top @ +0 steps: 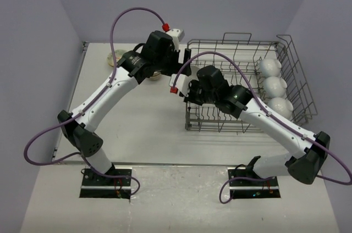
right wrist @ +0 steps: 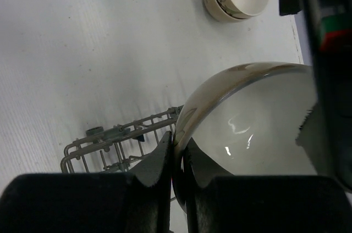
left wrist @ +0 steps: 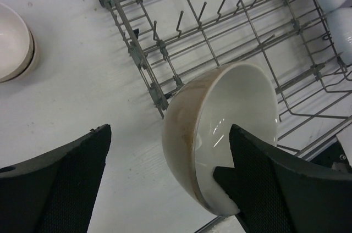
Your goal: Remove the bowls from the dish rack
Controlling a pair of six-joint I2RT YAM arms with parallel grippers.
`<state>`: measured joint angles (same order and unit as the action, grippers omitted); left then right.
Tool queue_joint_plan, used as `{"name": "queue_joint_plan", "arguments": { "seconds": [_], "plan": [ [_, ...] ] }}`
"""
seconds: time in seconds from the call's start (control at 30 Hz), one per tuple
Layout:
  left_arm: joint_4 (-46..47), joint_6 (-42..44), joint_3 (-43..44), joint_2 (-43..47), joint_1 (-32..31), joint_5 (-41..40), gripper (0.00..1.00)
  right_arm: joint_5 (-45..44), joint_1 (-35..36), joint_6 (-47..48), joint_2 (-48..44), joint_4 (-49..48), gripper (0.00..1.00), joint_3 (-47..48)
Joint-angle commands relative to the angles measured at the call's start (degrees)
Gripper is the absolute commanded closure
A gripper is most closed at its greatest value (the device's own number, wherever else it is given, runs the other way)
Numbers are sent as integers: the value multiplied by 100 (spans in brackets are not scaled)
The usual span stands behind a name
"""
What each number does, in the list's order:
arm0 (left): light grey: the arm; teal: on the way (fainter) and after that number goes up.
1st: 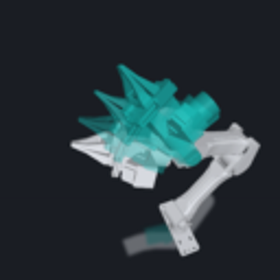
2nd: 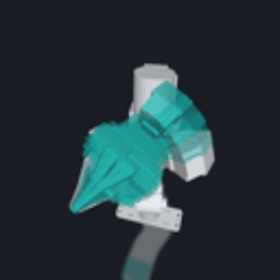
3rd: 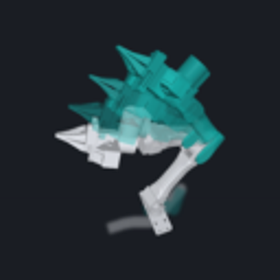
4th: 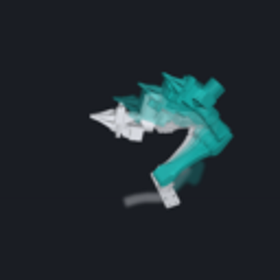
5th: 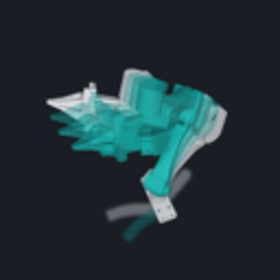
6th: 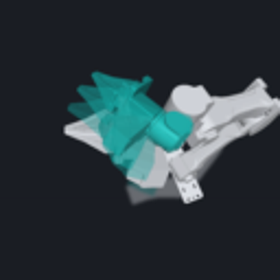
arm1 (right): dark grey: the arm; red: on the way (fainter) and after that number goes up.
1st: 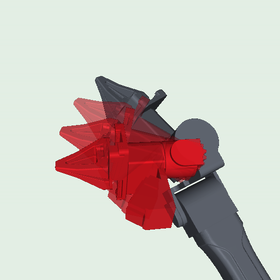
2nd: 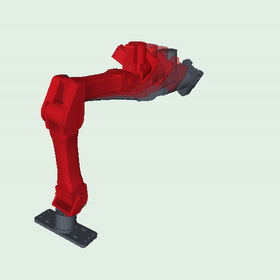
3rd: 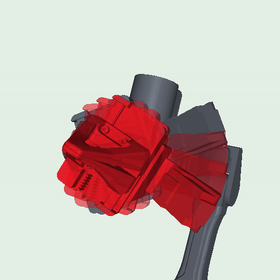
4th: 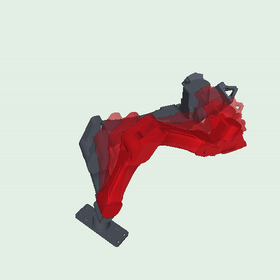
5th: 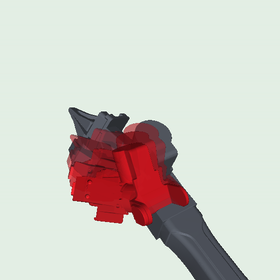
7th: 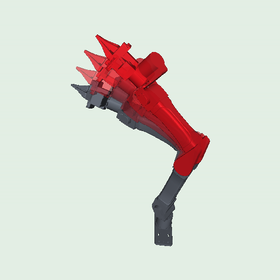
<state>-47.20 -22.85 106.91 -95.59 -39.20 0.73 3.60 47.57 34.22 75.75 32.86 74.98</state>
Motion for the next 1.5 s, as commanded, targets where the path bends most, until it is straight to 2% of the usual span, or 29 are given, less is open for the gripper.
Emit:
{"name": "queue_joint_plan", "arguments": {
  "seconds": [0.0, 0.07, 0.1, 0.27, 0.3, 0.37, 0.4, 0.43, 0.63, 0.67, 0.7, 0.73, 0.8, 0.93, 0.97, 1.03, 1.17, 1.3, 1.47],
  "plan": [
    [-237, 211, -109, -65, -184, -379, 13, -342, 24, 200, -8, -228, 100, 499],
    [-246, 228, -188, -74, -237, -591, 24, -491, 33, 129, 28, -132, 100, 614],
    [-246, 229, -232, -82, -228, -653, 34, -483, 42, 120, 37, -148, 100, 614],
    [-342, 290, -127, -319, -246, -785, 40, -473, 86, 111, -16, -280, 100, 579],
    [-360, 290, -75, -363, -246, -811, 57, -491, 86, 111, 10, -289, 100, 579],
    [-378, 281, -48, -373, -255, -908, 81, -605, 86, 103, 45, -263, 100, 597],
    [-369, 281, -30, -373, -263, -943, 97, -623, 86, 103, 63, -228, 100, 623],
    [-378, 273, 13, -381, -255, -978, 100, -649, 86, 103, 107, -228, 100, 623],
    [-343, 202, -29, -303, -264, -1373, 100, -790, 86, -11, 160, -368, 100, 571],
    [-255, 193, -82, -259, -255, -1418, 100, -842, 86, -38, 160, -438, 95, 553],
    [-220, 159, -126, -180, -255, -1488, 100, -965, 86, -73, 160, -569, 79, 483],
    [-202, 97, -144, -162, -255, -1706, 100, -1018, 86, -125, 142, -640, 35, 439],
    [-211, 18, -92, -135, -124, -1796, 100, -1089, 86, -187, 37, -763, 1, 307],
    [-88, -61, 31, -144, 535, -1515, 100, -1256, 86, -582, -358, -851, 1, 175],
    [-44, -70, 136, -179, 910, -1436, 100, -1343, 94, -670, -594, -895, 1, 88],
    [18, -79, 242, -328, 1429, -1165, 100, -1623, 86, -1055, -832, -931, 1, 8],
    [44, -79, 681, -872, 2081, -803, 100, -1696, 86, -1751, -1517, -948, 1, -421],
    [-122, -123, 1348, -1909, 2574, -435, 100, -1617, 86, -2243, -2221, -1045, 1, -853],
    [-97, -141, 2026, -2752, 2751, -100, 100, -1327, 86, -2446, -2854, -1063, 1, -1187]
  ]
}}
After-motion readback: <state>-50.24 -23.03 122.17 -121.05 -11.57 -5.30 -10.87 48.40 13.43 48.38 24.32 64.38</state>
